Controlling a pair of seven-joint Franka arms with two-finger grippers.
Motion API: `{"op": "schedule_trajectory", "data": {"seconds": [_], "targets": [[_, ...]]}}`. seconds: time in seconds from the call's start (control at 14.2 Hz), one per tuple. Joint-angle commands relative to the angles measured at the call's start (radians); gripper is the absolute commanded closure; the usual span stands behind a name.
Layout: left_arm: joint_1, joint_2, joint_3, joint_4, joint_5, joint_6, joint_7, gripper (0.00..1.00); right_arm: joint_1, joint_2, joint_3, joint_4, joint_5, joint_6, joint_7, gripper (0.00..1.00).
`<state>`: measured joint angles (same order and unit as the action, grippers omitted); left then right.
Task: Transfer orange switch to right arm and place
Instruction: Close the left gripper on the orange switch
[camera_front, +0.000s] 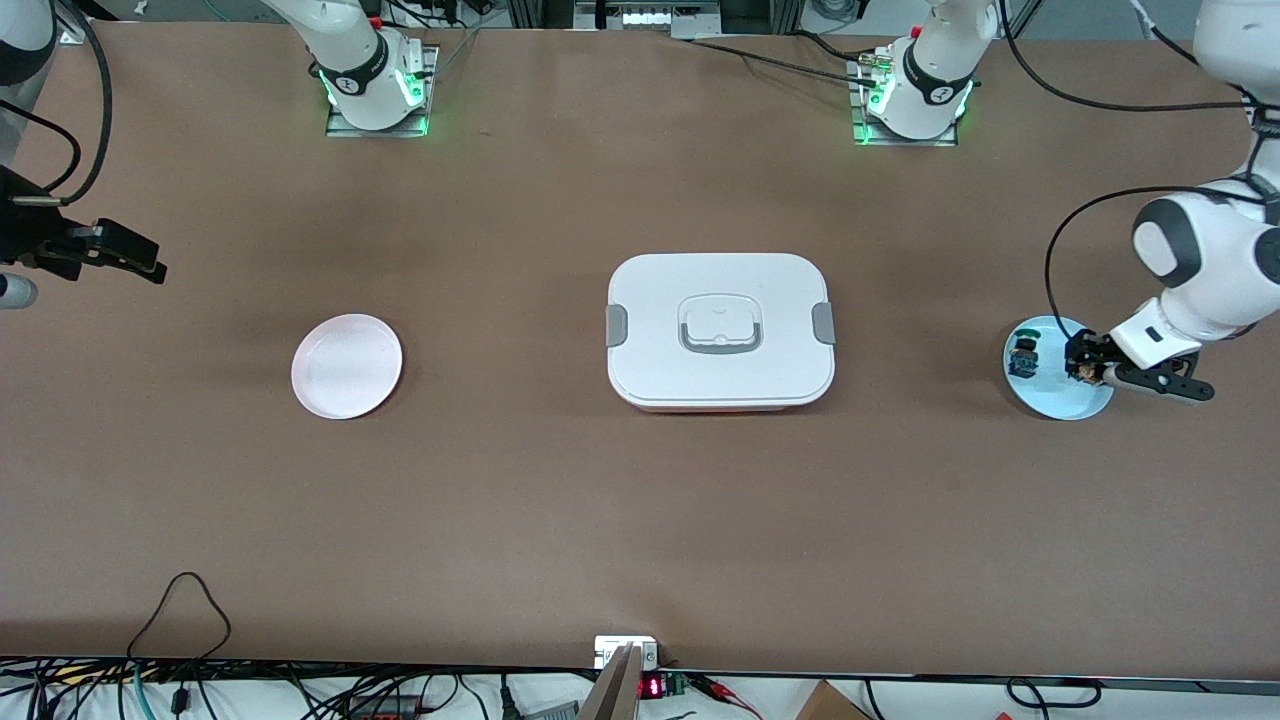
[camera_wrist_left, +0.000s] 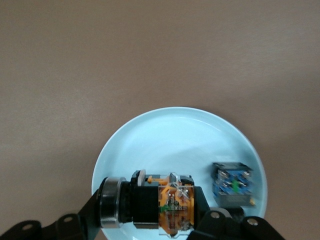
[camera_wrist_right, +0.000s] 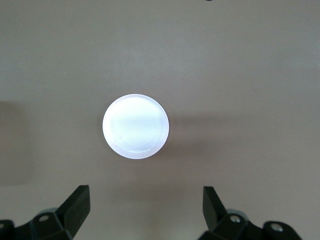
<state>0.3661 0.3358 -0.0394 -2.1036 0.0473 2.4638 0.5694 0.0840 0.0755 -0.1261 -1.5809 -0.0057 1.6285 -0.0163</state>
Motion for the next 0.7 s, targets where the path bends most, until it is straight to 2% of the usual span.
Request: {"op": "schedule_trajectory", "data": {"seconds": [0.0,0.14,0.28,0.35,0.49,0.63], "targets": [[0.014,-0.032,-0.06,0.136,-0.004,-0.277,0.012,0.64,0.0,0.0,-0.004,0.009,0.004,-0.015,0.001,0.0],[0.013,-0.031,-0.097,0.227,-0.084,-0.435,0.014,0.64,-0.003,0.0,-0.009,0.009,0.006,-0.036,-0.02,0.0],[0.007,-0.029,-0.137,0.278,-0.116,-0.521,0.014,0.64,0.002,-0.002,-0.006,0.012,0.013,-0.027,-0.028,0.0],[0.01,-0.029,-0.17,0.298,-0.135,-0.555,0.014,0.64,0.002,-0.003,-0.003,0.009,0.065,-0.035,-0.031,0.0],[0.011,-0.031,-0.204,0.304,-0.241,-0.626,0.026,0.7,0.002,-0.011,-0.009,0.009,0.241,-0.073,-0.051,0.0],[0.013,-0.029,-0.25,0.306,-0.383,-0.649,0.191,0.71,-0.001,-0.007,-0.01,0.007,0.353,-0.107,-0.069,0.0]]}}
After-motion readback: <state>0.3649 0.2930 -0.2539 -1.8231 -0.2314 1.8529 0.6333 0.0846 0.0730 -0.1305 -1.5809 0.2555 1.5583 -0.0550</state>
